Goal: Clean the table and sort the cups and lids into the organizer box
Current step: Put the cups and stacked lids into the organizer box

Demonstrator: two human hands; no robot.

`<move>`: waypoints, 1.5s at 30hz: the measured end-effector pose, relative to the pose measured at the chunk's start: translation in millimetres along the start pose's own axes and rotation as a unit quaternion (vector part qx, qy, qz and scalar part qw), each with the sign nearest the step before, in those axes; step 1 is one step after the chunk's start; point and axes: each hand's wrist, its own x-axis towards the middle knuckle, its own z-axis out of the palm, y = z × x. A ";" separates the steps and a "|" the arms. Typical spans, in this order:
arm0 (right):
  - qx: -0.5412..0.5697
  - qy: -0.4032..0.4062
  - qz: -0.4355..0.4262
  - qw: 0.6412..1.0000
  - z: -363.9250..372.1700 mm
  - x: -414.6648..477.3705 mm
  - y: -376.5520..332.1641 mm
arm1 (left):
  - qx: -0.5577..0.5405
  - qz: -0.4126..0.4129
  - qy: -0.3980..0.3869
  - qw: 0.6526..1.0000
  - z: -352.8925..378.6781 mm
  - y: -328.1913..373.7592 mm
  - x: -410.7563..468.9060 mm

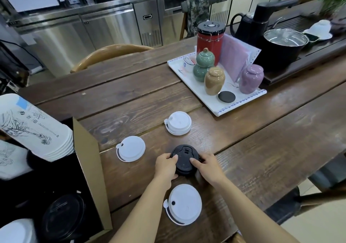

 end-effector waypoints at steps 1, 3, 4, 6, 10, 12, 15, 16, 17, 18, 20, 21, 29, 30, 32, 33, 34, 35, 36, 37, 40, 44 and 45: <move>0.006 -0.004 -0.002 1.000 -1.7 -1.7 -2.8 | -0.008 -0.010 0.002 1.000 0.3 1.0 -0.9; 0.041 -0.017 0.007 0.999 -4.7 -5.4 -8.4 | -0.032 -0.034 0.004 0.999 0.3 2.5 -1.8; 0.064 -0.021 0.020 0.998 -5.4 -5.9 -8.7 | -0.049 -0.047 0.001 0.998 -0.3 3.0 -1.9; 0.096 -0.028 0.033 0.994 -6.3 -6.7 -9.1 | -0.091 -0.069 -0.013 0.993 -2.9 4.4 -4.2; 0.137 -0.055 0.019 0.989 -5.8 -4.6 -16.2 | -0.155 -0.087 -0.055 0.983 -14.9 3.5 -5.9; 0.145 -0.063 -0.003 0.987 -9.3 -5.3 -27.2 | -0.173 -0.084 -0.077 0.978 -23.9 6.1 -9.2; 0.170 -0.077 -0.038 0.982 -15.1 -5.2 -45.4 | -0.202 -0.062 -0.096 0.973 -41.2 12.3 -13.9; 0.171 -0.079 -0.055 0.981 -15.7 -6.9 -53.3 | -0.211 -0.052 -0.102 0.971 -47.6 15.2 -16.2; 0.166 -0.078 -0.072 0.980 -15.5 -8.3 -61.0 | -0.220 -0.040 -0.107 0.969 -54.0 18.4 -19.1; 0.167 -0.077 -0.088 0.979 -14.1 -10.8 -69.1 | -0.228 -0.027 -0.111 0.967 -60.6 21.7 -22.9; 0.182 -0.075 -0.119 0.973 -7.6 -17.0 -86.1 | -0.241 0.004 -0.110 0.964 -76.7 28.3 -30.0; 0.192 -0.072 -0.130 0.970 -5.4 -18.9 -92.0 | -0.244 0.018 -0.107 0.964 -82.4 32.2 -34.0; 0.220 -0.104 -0.231 0.942 53.9 -58.7 -156.0 | -0.258 0.127 -0.028 0.957 -164.6 37.1 -81.0; 0.218 -0.114 -0.240 0.939 63.3 -64.3 -163.0 | -0.259 0.134 -0.016 0.956 -176.1 35.1 -87.5; 0.208 -0.134 -0.251 0.936 83.2 -74.2 -174.6 | -0.255 0.146 0.007 0.956 -198.5 29.1 -98.9; 0.206 -0.145 -0.252 0.934 93.3 -78.6 -178.3 | -0.253 0.149 0.019 0.956 -209.0 24.7 -103.2; 0.203 -0.156 -0.249 0.934 103.0 -83.6 -181.1 | -0.253 0.149 0.033 0.956 -218.8 20.2 -107.7; 0.197 -0.166 -0.245 0.935 112.9 -87.5 -182.3 | -0.252 0.144 0.049 0.956 -228.1 15.3 -110.8; 0.189 -0.175 -0.239 0.936 121.8 -92.0 -183.3 | -0.252 0.137 0.065 0.956 -236.6 9.8 -113.4; 0.181 -0.184 -0.233 0.938 130.2 -95.7 -183.5 | -0.251 0.128 0.079 0.956 -244.1 4.0 -114.6; 0.151 -0.212 -0.209 0.943 150.1 -104.6 -184.0 | -0.246 0.108 0.108 0.957 -259.8 -13.1 -116.1; 0.075 -0.220 -0.183 0.955 172.1 -109.5 -178.7 | -0.230 0.091 0.147 0.958 -273.4 -37.4 -107.7; 0.058 -0.219 -0.180 0.957 177.2 -110.2 -176.4 | -0.226 0.085 0.152 0.958 -276.4 -43.9 -104.1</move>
